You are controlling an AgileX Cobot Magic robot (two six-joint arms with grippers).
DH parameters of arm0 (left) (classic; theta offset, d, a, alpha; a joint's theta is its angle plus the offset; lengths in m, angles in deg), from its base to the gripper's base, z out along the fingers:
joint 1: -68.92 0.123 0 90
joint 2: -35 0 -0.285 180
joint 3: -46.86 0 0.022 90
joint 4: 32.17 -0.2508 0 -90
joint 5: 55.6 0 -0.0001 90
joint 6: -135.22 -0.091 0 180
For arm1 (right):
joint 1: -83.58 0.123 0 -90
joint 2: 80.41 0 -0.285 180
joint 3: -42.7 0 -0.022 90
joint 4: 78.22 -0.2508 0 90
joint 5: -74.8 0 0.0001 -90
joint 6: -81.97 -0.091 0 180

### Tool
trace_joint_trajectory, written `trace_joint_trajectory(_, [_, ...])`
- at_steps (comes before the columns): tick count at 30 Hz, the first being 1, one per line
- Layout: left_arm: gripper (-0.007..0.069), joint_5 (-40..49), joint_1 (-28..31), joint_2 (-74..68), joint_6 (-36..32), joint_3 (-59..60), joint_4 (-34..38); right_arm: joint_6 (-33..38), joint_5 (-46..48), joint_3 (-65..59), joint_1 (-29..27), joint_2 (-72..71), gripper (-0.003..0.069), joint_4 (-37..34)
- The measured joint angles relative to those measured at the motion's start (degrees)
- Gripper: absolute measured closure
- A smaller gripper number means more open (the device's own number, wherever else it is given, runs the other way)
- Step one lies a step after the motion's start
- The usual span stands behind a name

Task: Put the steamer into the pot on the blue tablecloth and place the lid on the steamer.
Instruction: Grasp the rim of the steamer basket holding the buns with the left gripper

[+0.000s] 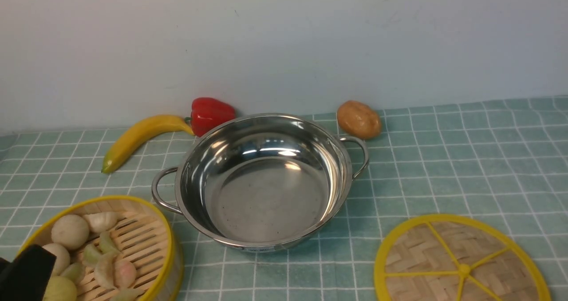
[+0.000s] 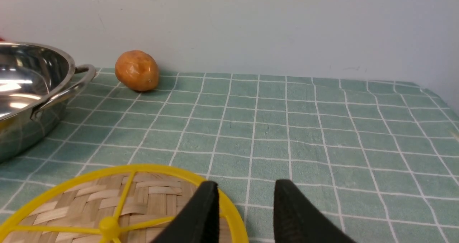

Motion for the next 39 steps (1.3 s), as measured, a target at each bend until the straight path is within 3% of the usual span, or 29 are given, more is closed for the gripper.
trace_joint_trajectory(6, [0.0069,2.0,0.0,0.1,-0.3,-4.5,0.0,0.0,0.0,0.0,0.0,0.0,0.0417,0.0])
trace_joint_trajectory(19, [0.0069,18.9,0.0,0.1,-9.8,-10.0,-0.1,0.0,0.0,0.0,0.0,0.0,0.0417,0.0])
trace_joint_trajectory(29, [0.0069,20.1,0.0,0.1,-12.9,-10.3,5.8,0.0,0.0,0.0,0.0,0.0,0.0417,0.0])
trace_joint_trajectory(36, [0.0069,22.7,0.0,-4.3,-10.8,-15.9,5.6,0.0,0.0,0.0,0.0,0.0,0.0417,0.0])
trace_joint_trajectory(39, [0.0069,30.5,0.0,-11.9,-5.7,-21.7,-1.1,0.0,0.0,0.0,0.0,0.0,0.0417,0.0])
